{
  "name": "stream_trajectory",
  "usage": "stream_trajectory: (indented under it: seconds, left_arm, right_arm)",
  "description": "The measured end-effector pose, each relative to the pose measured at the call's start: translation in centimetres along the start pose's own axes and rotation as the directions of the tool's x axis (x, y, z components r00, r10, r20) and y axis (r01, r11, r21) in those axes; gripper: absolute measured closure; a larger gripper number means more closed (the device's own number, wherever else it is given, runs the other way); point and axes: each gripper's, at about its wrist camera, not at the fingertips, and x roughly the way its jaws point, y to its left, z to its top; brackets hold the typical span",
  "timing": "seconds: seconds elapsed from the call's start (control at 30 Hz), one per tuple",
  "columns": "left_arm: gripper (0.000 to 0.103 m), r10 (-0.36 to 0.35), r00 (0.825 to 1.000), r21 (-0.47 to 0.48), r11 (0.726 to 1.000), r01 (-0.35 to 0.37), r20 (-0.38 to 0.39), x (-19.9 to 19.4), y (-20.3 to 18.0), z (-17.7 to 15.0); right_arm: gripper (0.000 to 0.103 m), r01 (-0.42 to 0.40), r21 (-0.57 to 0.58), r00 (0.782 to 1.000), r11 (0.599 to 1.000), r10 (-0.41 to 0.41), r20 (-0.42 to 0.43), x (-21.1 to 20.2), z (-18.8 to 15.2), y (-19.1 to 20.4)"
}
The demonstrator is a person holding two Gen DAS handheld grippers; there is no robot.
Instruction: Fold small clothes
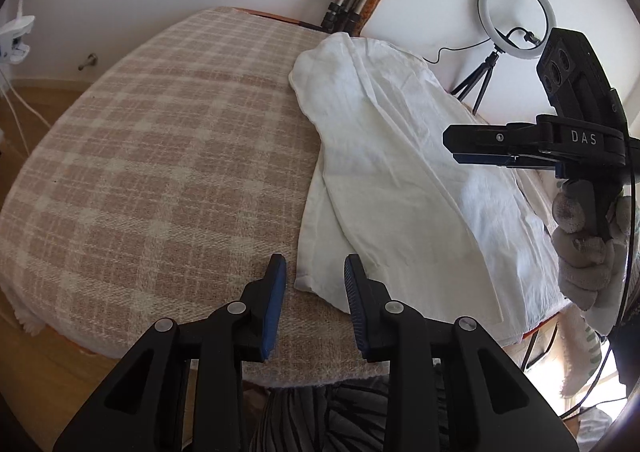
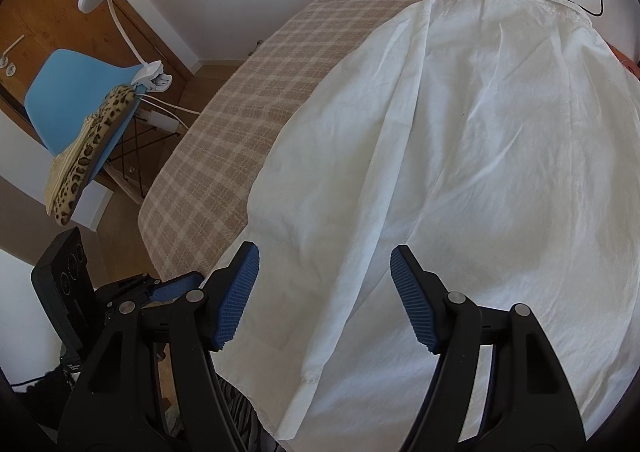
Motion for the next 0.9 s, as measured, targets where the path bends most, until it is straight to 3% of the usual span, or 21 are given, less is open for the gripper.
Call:
stream_trajectory:
  seconds: [0.17,0.23,0.47,0.6,0.7,0.77,0.9]
  left_arm:
    - [0.077,-0.041,0.999,0.003,0.999,0.041,0.034,0.5,-0.3,-0.1]
    - [0.1,-0.075,0.997,0.001,0.997,0.075,0.028,1.0,-0.4,-0.2]
    - [0.1,-0.173,0.977,-0.022,0.984,0.177,0.128,-1.2,-1.2,0.1]
    - [0.1,-0.208,0.967,0.016,0.978,0.208,0.144,-2.1,-2.6,0.4]
    - [0.1,-0.213,0.966,0.045,0.977,0.209,0.144,-2.0,-3.5,0.4]
    - [0.1,-0.224,0.965,0.04,0.974,0.221,0.137,-1.6,-3.6,0.4]
    - [0.1,-0.23,0.965,0.028,0.973,0.228,0.127,-1.1,-3.8,0.1]
  right_arm:
    - [0.031,-0.008,0.015,1.0,1.0,0.007,0.024,-1.1,0.4,0.1]
    - [0.03,-0.01,0.026,1.0,1.0,0.009,0.029,-1.4,0.9,0.0]
    - [0.03,-0.028,0.062,0.999,0.998,0.027,0.032,-0.8,4.6,0.4]
    - [0.026,-0.031,0.054,1.0,0.998,0.031,0.003,1.0,7.9,1.5]
    - [0.025,0.007,0.04,1.0,0.999,-0.006,-0.017,3.1,10.3,2.4]
    - [0.025,0.088,0.02,0.995,0.996,-0.087,-0.041,5.0,11.6,2.8]
    - [0.025,0.255,-0.031,0.962,0.966,-0.257,-0.096,8.8,13.2,2.9]
